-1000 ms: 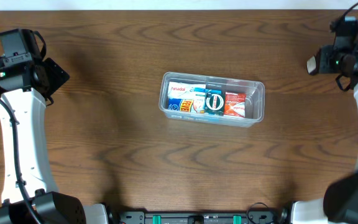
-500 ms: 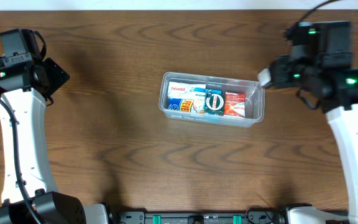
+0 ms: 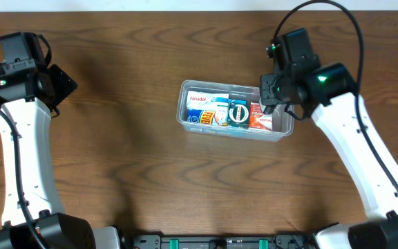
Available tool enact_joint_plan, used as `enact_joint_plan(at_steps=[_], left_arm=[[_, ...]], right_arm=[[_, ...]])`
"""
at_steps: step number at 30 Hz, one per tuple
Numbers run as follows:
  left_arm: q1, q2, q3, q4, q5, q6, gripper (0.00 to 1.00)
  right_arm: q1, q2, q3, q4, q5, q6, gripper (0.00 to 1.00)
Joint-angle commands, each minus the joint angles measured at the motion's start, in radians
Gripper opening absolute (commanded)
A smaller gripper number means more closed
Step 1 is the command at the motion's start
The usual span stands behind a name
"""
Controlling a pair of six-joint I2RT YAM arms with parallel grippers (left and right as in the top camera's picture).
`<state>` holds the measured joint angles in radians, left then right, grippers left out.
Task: Pack container
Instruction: 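Carry the bottle with right gripper to the container's right end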
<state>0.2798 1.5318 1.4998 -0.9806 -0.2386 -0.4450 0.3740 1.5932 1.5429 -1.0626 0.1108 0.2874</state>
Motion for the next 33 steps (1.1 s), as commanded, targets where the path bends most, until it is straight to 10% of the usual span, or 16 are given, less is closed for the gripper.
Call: enact_joint_plan(at_steps=[1, 33], left_arm=[[0.003, 0.01, 0.009, -0.002, -0.001, -0.006, 0.98], [0.003, 0.01, 0.009, -0.002, -0.002, -0.006, 0.98]], right_arm=[[0.006, 0.027, -0.002, -0.017, 0.093, 0.119, 0.24], [0.005, 0.055, -0.188, 0.098, 0.293, 0.206, 0.25]])
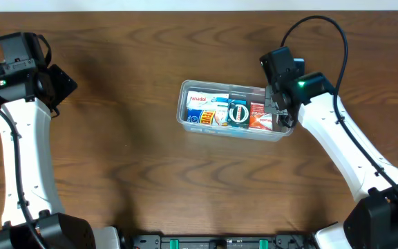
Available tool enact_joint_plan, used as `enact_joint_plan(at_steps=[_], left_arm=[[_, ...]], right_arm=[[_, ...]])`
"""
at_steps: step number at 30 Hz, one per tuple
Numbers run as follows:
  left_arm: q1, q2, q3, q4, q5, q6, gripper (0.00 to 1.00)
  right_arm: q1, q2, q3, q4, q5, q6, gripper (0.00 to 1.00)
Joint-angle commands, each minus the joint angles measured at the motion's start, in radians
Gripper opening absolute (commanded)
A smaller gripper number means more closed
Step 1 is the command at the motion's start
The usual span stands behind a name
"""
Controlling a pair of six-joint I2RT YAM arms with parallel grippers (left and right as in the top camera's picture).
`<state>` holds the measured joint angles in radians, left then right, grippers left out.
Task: Pack container
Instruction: 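Carry the bottle with right gripper to the container's right end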
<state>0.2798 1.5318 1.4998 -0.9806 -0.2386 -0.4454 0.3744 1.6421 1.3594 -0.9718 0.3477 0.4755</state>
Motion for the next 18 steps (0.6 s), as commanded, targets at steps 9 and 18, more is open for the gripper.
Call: enact_joint_plan(at_steps=[9, 18], left_arm=[[0.003, 0.01, 0.009, -0.002, -0.001, -0.005, 0.98], [0.003, 0.01, 0.009, -0.002, -0.002, -0.005, 0.98]], right_arm=[[0.005, 0.08, -0.016, 0.026, 0.06, 0.013, 0.26], [0.005, 0.113, -0.021, 0.085, 0.071, 0.002, 0.26]])
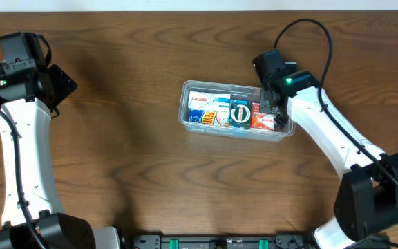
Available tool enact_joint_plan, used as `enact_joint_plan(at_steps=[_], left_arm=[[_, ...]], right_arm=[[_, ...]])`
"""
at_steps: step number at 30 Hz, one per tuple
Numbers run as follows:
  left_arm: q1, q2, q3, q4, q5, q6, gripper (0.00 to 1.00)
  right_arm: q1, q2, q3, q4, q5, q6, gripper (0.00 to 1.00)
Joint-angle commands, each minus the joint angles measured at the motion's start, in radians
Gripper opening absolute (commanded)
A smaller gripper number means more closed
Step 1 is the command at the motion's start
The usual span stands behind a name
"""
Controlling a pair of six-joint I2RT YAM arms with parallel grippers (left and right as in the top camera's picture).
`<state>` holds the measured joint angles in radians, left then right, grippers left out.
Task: Pack container
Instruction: 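Carry the bottle with right gripper to the container's right end, then lower the bottle upright into the container and open right gripper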
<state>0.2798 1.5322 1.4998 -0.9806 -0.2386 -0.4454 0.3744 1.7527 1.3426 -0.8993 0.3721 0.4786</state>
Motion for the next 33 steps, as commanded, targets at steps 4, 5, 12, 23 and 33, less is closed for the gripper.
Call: enact_joint_plan(at_steps=[4, 5, 12, 23, 33], left_arm=[[0.003, 0.009, 0.009, -0.002, -0.001, -0.005, 0.98], [0.003, 0.009, 0.009, -0.002, -0.002, -0.005, 0.98], [0.003, 0.009, 0.009, -0.002, -0.002, -0.005, 0.98], [0.003, 0.009, 0.009, -0.002, -0.001, -0.005, 0.98], [0.003, 0.009, 0.009, -0.002, -0.002, -0.005, 0.98]], right_arm=[[0.006, 0.002, -0.015, 0.036, 0.046, -0.002, 0.26], [0.006, 0.002, -0.016, 0.036, 0.045, -0.002, 0.26], [0.006, 0.002, -0.016, 0.044, -0.026, -0.005, 0.25], [0.005, 0.002, -0.016, 0.073, -0.084, -0.077, 0.29], [0.005, 0.002, -0.024, 0.073, -0.083, -0.091, 0.31]])
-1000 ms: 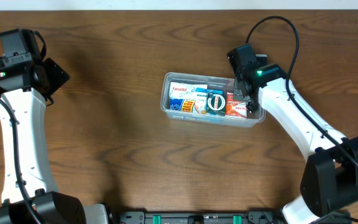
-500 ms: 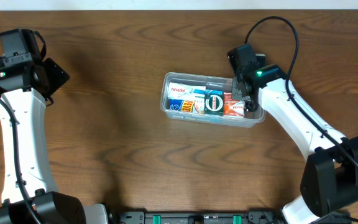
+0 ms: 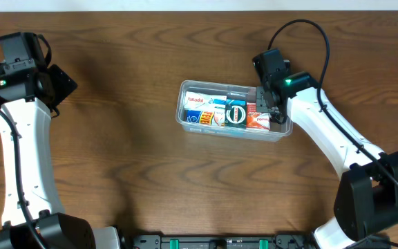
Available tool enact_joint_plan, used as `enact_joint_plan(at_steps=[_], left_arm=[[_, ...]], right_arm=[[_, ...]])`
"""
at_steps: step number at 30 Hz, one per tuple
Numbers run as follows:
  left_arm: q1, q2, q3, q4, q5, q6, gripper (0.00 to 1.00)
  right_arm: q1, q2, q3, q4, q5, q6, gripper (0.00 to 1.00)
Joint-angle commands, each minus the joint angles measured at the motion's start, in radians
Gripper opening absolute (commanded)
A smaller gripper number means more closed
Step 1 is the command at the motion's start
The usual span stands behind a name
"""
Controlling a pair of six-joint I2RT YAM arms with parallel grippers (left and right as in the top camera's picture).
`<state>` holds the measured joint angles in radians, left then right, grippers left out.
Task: Pack container
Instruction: 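Lower the bottle upright into the container and open right gripper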
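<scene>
A clear plastic container (image 3: 186,104) lies at the table's middle, seen from overhead. Packed inside are a white Panadol box (image 3: 199,99), a blue and yellow pack (image 3: 214,115), a dark teal packet (image 3: 236,113) and a red and white pack (image 3: 258,119). My right gripper (image 3: 272,107) is down at the container's right end, by the red pack; whether its fingers are open or shut does not show. My left gripper (image 3: 59,84) hangs far off at the left, away from everything, its jaws hard to read.
Dark wooden table (image 3: 137,173) all round the container. The right arm's black cable (image 3: 309,34) loops over the back right. The left arm (image 3: 19,145) stands along the left edge.
The container has shifted slightly left and straightened, and the teal packet inside now sits squarer. My right gripper stays at the container's right end, shifted slightly. The left arm has not moved.
My right gripper hovered at the container's right end, arm reaching in from the far right. It then sat lower and closer over the red pack, and the container tilted a little. Now the container lies straighter with the gripper still at its right end. Left arm idle throughout.
</scene>
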<state>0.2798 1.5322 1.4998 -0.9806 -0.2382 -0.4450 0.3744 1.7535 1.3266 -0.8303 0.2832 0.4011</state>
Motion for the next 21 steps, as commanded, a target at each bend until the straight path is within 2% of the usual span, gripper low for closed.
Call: enact_joint_plan(at_steps=[1, 5, 13, 21], left_arm=[[0.003, 0.009, 0.009, -0.002, -0.002, -0.005, 0.98], [0.003, 0.009, 0.009, -0.002, -0.002, -0.006, 0.98], [0.003, 0.009, 0.009, -0.002, -0.002, -0.005, 0.98], [0.003, 0.009, 0.009, -0.002, -0.002, -0.006, 0.98]], right_arm=[[0.005, 0.001, -0.008, 0.002, 0.008, -0.014, 0.31], [0.005, 0.001, -0.01, -0.021, 0.013, -0.014, 0.32], [0.003, 0.001, -0.01, -0.064, 0.02, -0.017, 0.41], [-0.023, -0.027, -0.006, -0.068, 0.034, -0.044, 0.44]])
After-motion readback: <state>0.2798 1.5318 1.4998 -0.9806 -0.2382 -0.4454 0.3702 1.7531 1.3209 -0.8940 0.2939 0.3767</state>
